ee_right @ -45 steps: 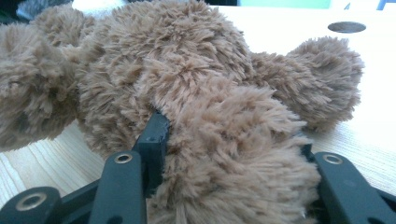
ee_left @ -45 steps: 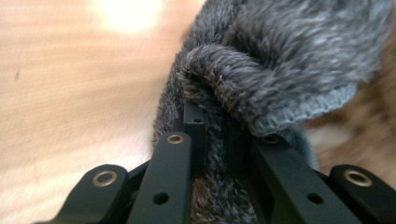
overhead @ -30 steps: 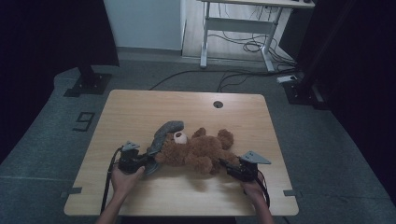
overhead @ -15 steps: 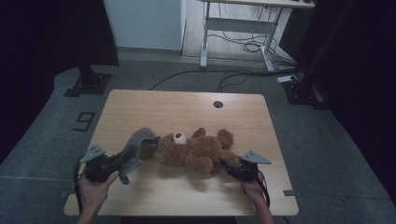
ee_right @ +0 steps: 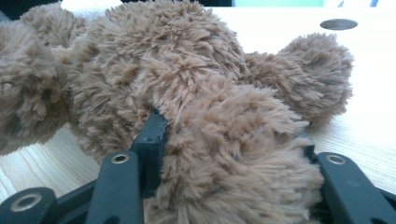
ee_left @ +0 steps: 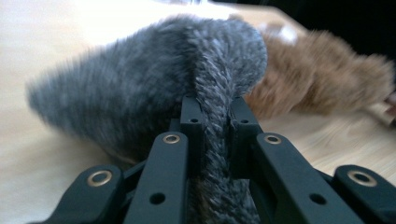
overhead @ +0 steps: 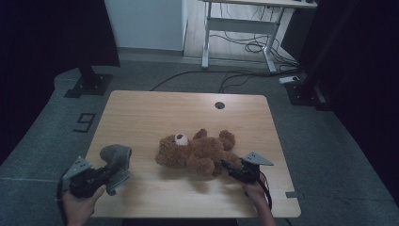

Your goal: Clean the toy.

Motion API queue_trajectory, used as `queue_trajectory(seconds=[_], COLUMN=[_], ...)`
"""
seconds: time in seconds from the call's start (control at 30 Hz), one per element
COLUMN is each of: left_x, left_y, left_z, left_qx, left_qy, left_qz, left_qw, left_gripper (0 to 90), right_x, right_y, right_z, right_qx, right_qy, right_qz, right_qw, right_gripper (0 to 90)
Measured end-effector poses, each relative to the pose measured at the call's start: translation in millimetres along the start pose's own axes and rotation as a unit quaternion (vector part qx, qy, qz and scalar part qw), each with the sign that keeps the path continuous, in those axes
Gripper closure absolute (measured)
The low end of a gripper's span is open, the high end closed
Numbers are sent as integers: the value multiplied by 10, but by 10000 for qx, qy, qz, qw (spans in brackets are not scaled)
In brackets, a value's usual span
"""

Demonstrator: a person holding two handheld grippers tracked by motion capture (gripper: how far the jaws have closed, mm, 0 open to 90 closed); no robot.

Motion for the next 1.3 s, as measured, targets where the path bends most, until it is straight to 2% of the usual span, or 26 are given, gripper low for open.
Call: queue_trajectory(seconds=[0.1, 0.17, 0.3, 0.37, 0.43, 0.57, 0.67, 0.77, 0.87, 1.03, 1.1, 1.23, 1.3], left_x=[259, 367, 545, 578, 567, 467, 365, 283, 332, 644, 834, 1131, 1251], left_y=[33, 47, 15, 10, 23, 50, 23, -45, -136, -362, -461, -595, -655], left_z=[-72, -106, -220, -270, -293, -272, -218, -136, -60, 156, 266, 352, 344], left_qx=[-47, -87, 21, 68, 108, 128, 142, 156, 233, 259, 295, 331, 371], left_qy=[332, 469, 839, 993, 1048, 963, 840, 560, 467, 365, 409, 604, 730], left_qz=[47, 57, 106, 128, 197, 366, 232, -7, -175, -634, -823, -993, -968], left_qw=[9994, 9988, 9964, 9949, 9942, 9946, 9961, 9983, 9985, 9970, 9953, 9927, 9919], left_gripper=[795, 793, 764, 721, 646, 465, 332, 311, 306, 299, 297, 311, 336], right_x=[0, -1, -8, -9, -10, -11, -11, -10, -9, -8, -8, -10, -11], right_y=[-5, -7, -7, -6, -5, -5, -5, -6, -6, -5, -4, -3, -6], right_z=[0, 1, 4, 5, 6, 6, 7, 6, 6, 4, 2, 0, 3], right_qx=[-6, -14, -41, -48, -48, -52, -51, -47, -37, -24, -27, -44, -55], right_qy=[-1, -1, 3, 2, 4, 4, 4, 2, 1, 14, 12, 16, 9], right_qz=[5, 9, -2, -7, -9, -13, -20, -24, -27, -2, 13, 32, 25], right_qw=[10000, 10000, 10000, 10000, 10000, 10000, 10000, 10000, 10000, 10000, 10000, 10000, 10000], right_gripper=[467, 465, 462, 462, 461, 460, 455, 451, 444, 436, 433, 430, 424])
Point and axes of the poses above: each handheld gripper's, and its own axes: x roughly forward along the jaws, z roughly out of its top, y roughly to its left, the point moved 4 cm from there along x, roughly forward along the jaws, and after that the axes turned 6 degrees about y, right-handed, at the moved point
